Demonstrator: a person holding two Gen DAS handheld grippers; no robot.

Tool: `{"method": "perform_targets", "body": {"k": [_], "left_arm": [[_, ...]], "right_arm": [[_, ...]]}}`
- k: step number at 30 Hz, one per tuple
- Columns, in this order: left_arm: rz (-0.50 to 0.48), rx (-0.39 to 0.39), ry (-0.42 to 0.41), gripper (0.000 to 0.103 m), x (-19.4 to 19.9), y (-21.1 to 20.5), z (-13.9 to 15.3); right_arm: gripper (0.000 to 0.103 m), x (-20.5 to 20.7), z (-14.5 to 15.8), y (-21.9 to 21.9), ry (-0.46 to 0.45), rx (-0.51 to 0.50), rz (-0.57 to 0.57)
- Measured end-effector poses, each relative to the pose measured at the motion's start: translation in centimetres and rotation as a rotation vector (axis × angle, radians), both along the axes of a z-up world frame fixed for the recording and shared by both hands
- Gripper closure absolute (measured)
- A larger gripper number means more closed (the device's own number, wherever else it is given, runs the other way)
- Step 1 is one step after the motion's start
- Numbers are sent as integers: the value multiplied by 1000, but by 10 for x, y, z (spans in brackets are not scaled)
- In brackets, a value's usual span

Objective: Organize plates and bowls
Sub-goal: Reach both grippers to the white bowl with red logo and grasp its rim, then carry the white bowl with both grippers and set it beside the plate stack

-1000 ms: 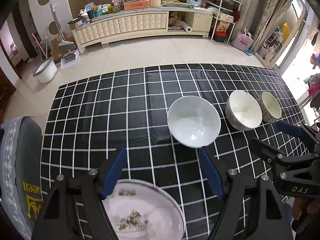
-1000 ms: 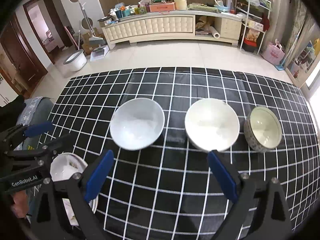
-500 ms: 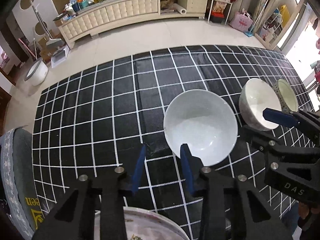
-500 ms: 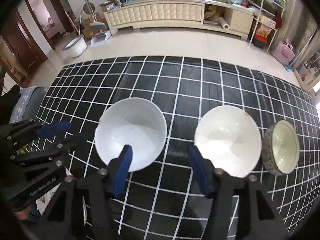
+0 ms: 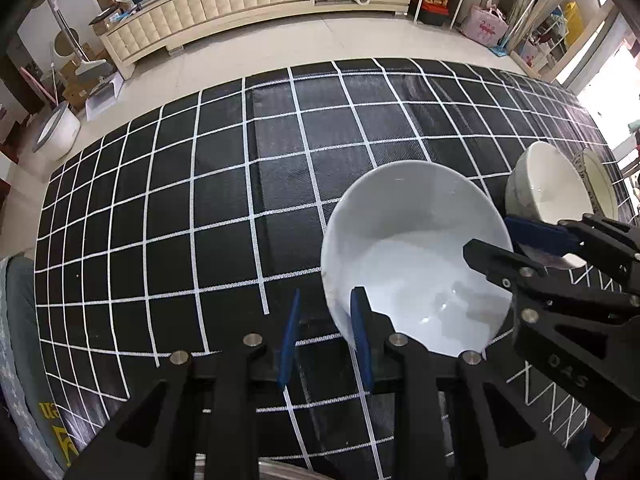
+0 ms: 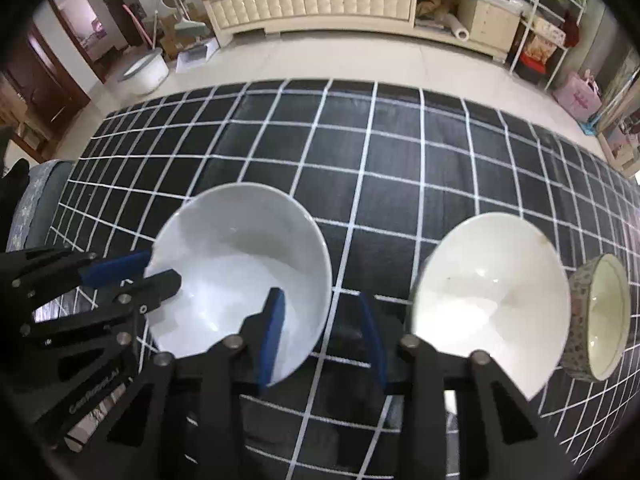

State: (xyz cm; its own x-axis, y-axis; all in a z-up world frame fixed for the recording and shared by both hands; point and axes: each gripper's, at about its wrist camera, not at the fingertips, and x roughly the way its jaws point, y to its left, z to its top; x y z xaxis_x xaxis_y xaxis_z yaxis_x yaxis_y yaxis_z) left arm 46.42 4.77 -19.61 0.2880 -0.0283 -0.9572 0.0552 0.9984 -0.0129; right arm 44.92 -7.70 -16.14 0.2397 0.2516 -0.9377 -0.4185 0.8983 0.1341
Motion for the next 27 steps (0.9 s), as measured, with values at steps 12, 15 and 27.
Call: {"method": "perform_targets", "body": {"k": [12, 15, 27], "left_arm": [[-20, -33, 22, 91, 1, -3, -13], [-22, -33, 28, 91, -2, -6, -13], [-37, -15, -20, 91, -44, -29, 30]], "right_arm": [[91, 0, -8, -2, 13, 26, -11], [91, -6, -7, -7, 20, 36, -22], [91, -43, 35, -29, -16, 49, -29]]}}
